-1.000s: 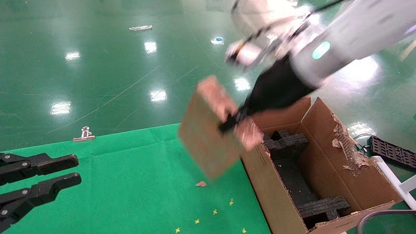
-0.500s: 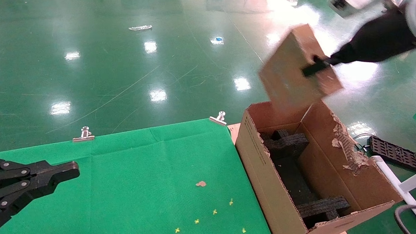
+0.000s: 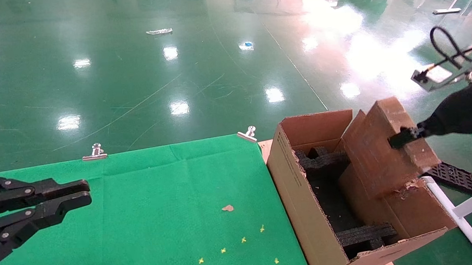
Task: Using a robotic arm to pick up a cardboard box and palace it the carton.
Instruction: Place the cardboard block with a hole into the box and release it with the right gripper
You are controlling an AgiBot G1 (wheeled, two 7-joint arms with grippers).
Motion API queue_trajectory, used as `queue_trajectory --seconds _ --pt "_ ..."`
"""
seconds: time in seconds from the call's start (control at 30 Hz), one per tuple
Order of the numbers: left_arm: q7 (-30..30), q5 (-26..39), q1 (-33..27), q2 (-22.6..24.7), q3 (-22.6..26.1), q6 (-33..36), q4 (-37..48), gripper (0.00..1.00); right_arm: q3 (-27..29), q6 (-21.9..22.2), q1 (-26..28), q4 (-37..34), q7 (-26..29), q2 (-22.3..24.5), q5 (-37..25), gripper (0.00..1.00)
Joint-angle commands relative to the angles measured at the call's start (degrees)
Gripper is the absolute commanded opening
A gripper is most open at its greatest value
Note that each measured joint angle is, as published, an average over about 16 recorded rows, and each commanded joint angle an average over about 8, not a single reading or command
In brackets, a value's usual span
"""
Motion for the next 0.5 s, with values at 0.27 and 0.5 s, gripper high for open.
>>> queue_trajectory --seconds 0.27,0.5 --pt "0.0 0.0 0.0 0.0 0.0 0.0 0.0 1.00 -1.1 2.3 -7.4 -9.8 -4.1 -2.5 2.8 0.00" --pt "0.0 0.0 0.0 0.0 0.1 0.0 0.0 1.00 -1.6 4.0 -13.1 -17.7 -7.4 -6.1 4.2 0.00"
